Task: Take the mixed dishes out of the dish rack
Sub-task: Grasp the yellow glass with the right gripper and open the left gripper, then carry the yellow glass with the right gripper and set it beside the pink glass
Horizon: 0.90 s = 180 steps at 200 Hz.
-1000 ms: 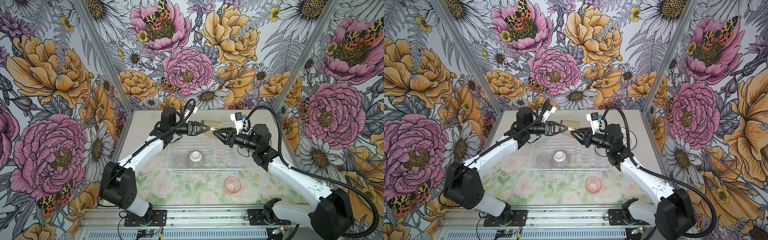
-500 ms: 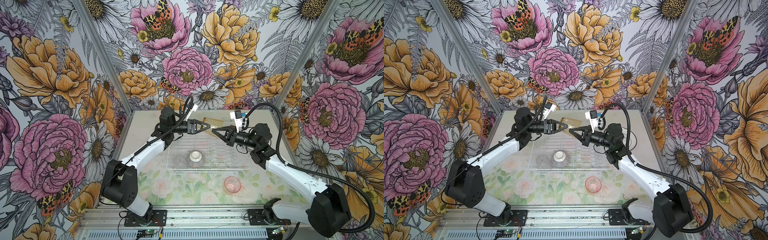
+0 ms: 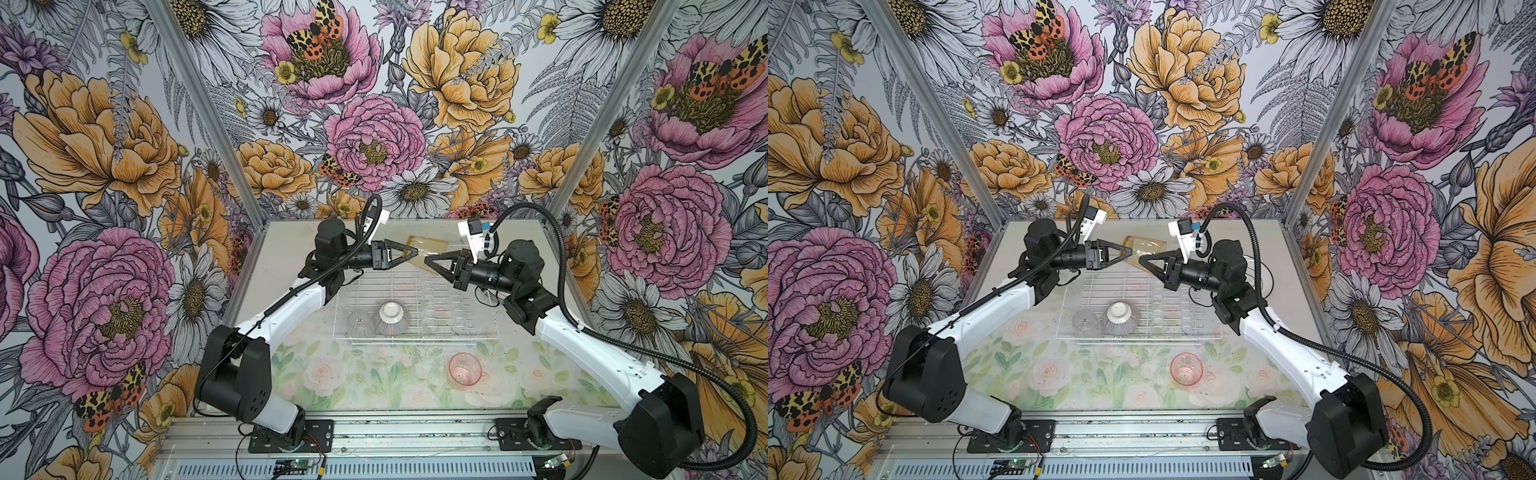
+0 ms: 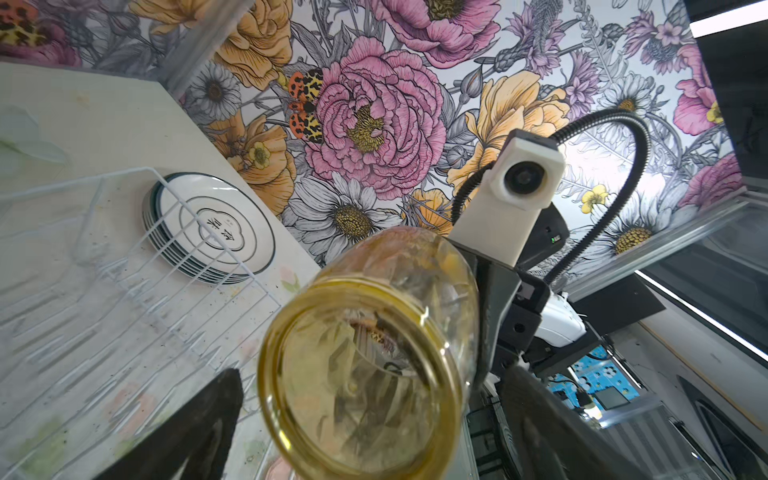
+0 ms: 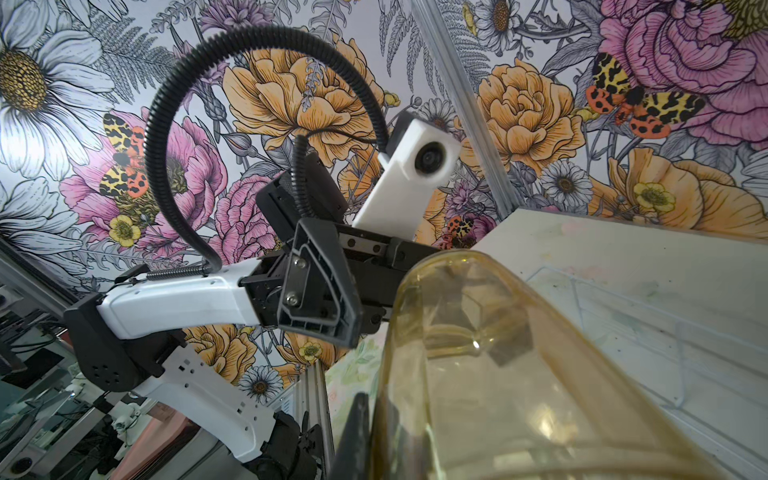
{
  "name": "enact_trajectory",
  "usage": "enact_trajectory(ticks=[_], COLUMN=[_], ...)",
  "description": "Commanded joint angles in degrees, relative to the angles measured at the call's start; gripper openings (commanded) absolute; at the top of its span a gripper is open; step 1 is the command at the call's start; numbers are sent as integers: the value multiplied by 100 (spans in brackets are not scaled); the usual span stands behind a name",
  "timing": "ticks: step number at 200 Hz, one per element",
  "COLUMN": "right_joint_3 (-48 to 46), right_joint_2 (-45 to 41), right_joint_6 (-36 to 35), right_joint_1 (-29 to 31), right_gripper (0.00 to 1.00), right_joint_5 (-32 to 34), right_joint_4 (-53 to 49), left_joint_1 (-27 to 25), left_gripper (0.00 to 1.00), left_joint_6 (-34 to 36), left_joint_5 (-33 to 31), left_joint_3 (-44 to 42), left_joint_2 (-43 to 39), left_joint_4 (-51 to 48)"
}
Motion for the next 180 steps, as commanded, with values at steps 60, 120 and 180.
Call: enact_trajectory(ticks=[60, 120, 180], right_joint_3=[1407, 2216, 2144], right_joint_2=[-598, 189, 1303], right_joint_6=[-2358, -2348, -2311], right_joint_1=[1773, 4165, 4772], right_gripper=[0, 0, 0], right_joint_5=[3070, 4647, 4558], right_joint_4=[-5234, -7222, -7804], left_joint_1=[317, 648, 762], left_gripper=[99, 99, 99], left_joint_6=[3238, 3362, 3442], left_joint_5=[-4119, -4287, -4404], left_joint_3=[787, 564, 584], left_joint_2=[-1167, -1144, -1095], left_joint_4=[-5134, -5343, -5453])
